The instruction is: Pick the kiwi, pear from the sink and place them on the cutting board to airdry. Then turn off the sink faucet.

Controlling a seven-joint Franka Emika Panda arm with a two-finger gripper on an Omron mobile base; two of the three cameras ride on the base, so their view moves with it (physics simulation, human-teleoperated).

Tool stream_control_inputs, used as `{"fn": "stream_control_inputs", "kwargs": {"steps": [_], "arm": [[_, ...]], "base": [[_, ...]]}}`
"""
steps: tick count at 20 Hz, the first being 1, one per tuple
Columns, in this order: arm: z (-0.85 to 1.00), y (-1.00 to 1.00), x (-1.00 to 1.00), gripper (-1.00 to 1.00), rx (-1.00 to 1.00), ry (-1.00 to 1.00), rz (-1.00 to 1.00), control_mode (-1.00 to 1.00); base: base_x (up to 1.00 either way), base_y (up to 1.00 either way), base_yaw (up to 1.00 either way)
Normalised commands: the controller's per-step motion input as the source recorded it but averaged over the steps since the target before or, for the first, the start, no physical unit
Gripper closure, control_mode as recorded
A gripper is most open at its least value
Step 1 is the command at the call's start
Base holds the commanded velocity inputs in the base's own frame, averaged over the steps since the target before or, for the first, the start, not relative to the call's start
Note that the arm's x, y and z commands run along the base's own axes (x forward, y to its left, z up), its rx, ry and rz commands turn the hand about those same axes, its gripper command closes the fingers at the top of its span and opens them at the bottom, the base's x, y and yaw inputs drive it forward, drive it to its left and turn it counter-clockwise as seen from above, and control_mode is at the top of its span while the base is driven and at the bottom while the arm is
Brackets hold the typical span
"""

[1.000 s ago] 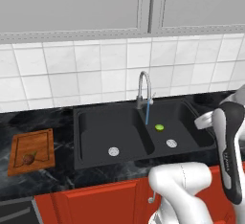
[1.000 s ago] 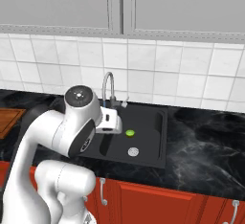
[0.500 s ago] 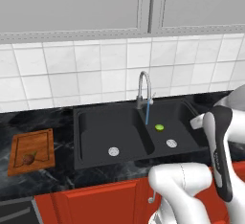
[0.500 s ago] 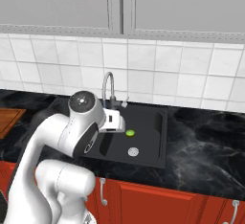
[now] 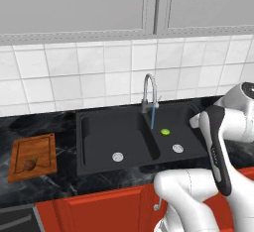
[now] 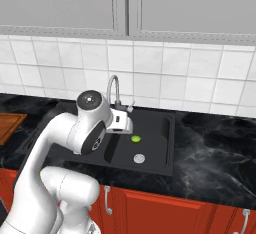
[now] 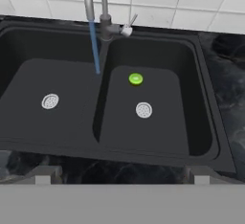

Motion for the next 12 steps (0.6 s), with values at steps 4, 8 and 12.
{"fn": "stream_control_inputs", "kwargs": {"steps": [4,8,12], "arm": [[-0.32,-0.01,0.32,-1.00,0.00,0.00,-0.04,-1.00],[-0.29,-0.07,0.26,-1.00,0.00,0.00,0.00,-1.00],[-0.18,-0.07,0.27,-1.00,0.00,0.00,0.00,-1.00]], "base": [[0.00,0.00,0.00],[0.00,0.00,0.00],[0.00,0.00,0.00]]}}
